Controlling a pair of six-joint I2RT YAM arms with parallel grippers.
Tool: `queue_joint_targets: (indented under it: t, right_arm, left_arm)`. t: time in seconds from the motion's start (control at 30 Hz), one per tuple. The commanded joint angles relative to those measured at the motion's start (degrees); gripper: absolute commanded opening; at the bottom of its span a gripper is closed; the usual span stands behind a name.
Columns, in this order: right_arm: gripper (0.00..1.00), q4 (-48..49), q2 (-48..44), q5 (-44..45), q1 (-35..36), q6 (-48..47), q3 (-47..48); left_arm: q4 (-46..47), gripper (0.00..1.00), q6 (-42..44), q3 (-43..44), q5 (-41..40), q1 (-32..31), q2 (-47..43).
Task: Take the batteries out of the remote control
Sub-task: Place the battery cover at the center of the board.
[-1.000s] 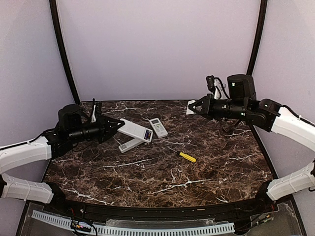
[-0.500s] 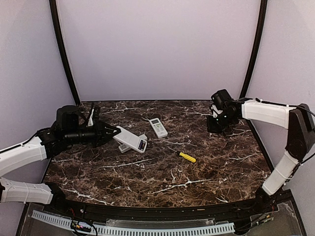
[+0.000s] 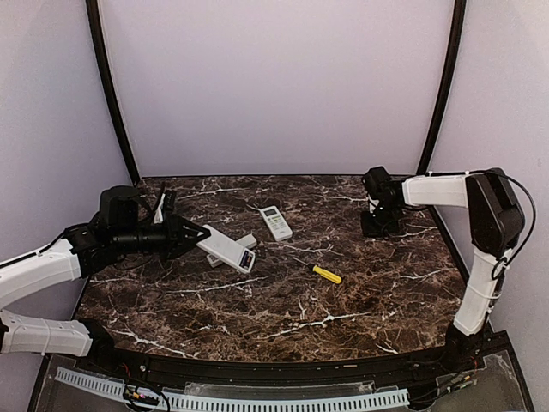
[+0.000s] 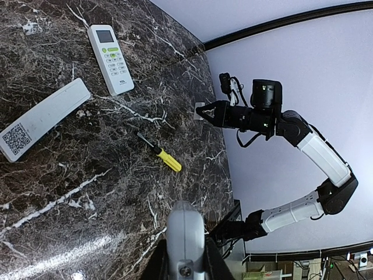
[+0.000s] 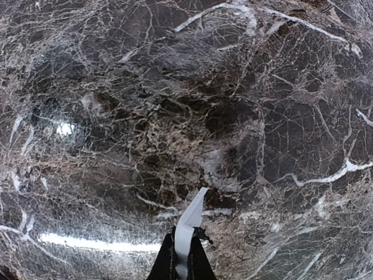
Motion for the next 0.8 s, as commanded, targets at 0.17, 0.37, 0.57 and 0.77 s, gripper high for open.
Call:
queue_joint_targets:
  t: [0.17,0.37,0.57,0.77]
  right_arm:
    - [0.12,1.52,3.46,-1.37,-0.07,0.12,3.29]
    - [0.19,1.57,3.47,-2.28,-0.02,0.33,3.4]
    - [0.3,1.97,0.53,-3.44,-0.02,0.0,2.8]
    - [0.36,4.6,-8.57,-6.69,-0.08,0.27,-0.5]
  left_arm:
    - [-1.31,0.0,1.13,-0.8,0.7,0.28,-1.02]
    - [-1.58,0.0,0.92,-1.32,0.34,0.28,-1.65]
    - [-1.44,0.0,1.81,-1.42,0.77,0.28,-1.04]
    - [-5.6,0.0,7.91,0.15,3.14,0.0,2.88]
